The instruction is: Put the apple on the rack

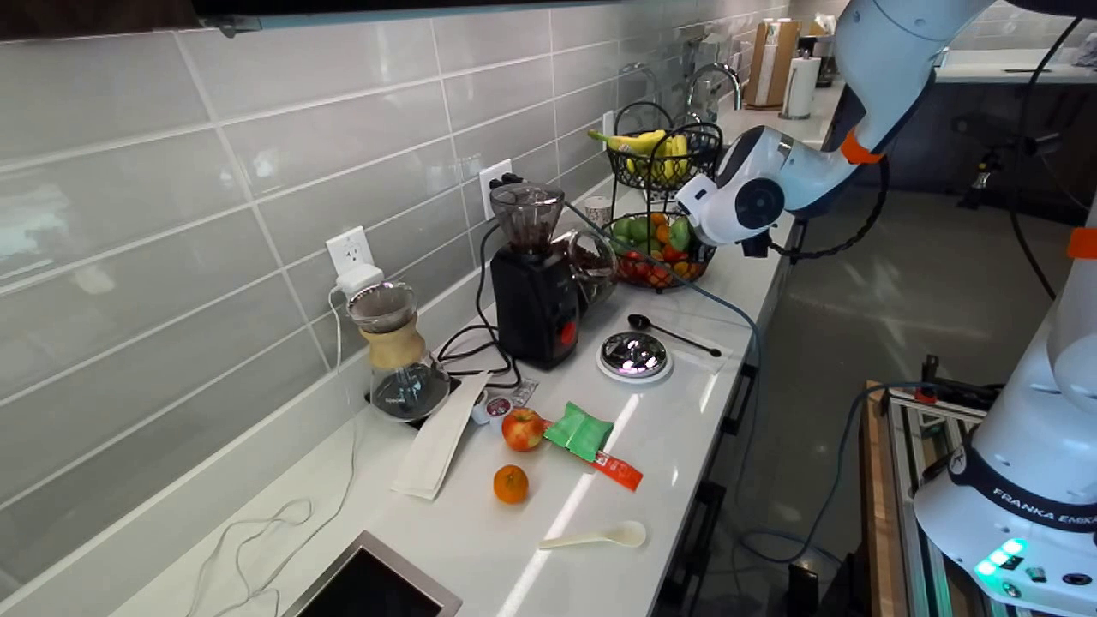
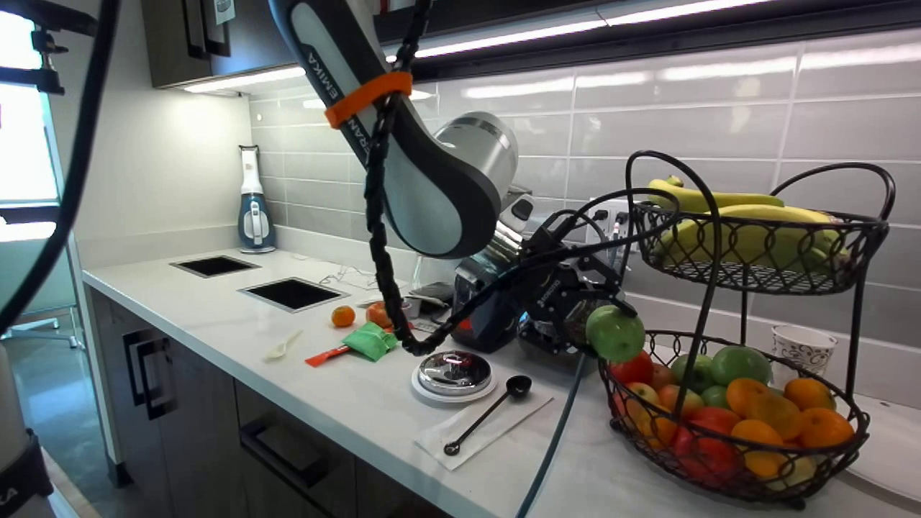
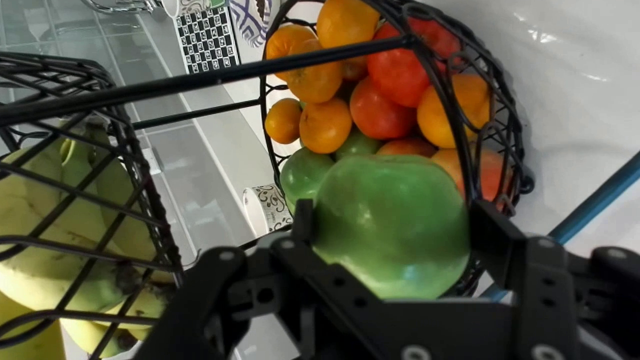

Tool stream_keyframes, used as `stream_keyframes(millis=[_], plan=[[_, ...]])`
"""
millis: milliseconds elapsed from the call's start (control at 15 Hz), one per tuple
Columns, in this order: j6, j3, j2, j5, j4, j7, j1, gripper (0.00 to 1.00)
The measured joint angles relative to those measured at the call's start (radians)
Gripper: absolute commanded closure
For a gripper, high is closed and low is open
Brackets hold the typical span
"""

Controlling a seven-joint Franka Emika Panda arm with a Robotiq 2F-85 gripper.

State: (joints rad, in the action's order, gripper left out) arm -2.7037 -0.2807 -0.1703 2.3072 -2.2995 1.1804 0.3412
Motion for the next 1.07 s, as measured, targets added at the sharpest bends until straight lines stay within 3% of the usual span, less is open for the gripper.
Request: stream_keyframes(millis=[533,600,667,733,1067], plan=[[-0.015,0.003,-0.089,0.068,0.088,0.075,0.02,0.48],[-0.015,0.003,-0.098,0.068,0.095,0.078,0.021,0.15],[-0.015,0.003,-0.105,0.068,0.101,0.082,0.021,0.05],[-0.015,0.003,-0.112,0.068,0.106,0.088,0.022,0.0],[-0.041,-0.001,-0.114,0.017,0.128,0.097,0.03,0.0]])
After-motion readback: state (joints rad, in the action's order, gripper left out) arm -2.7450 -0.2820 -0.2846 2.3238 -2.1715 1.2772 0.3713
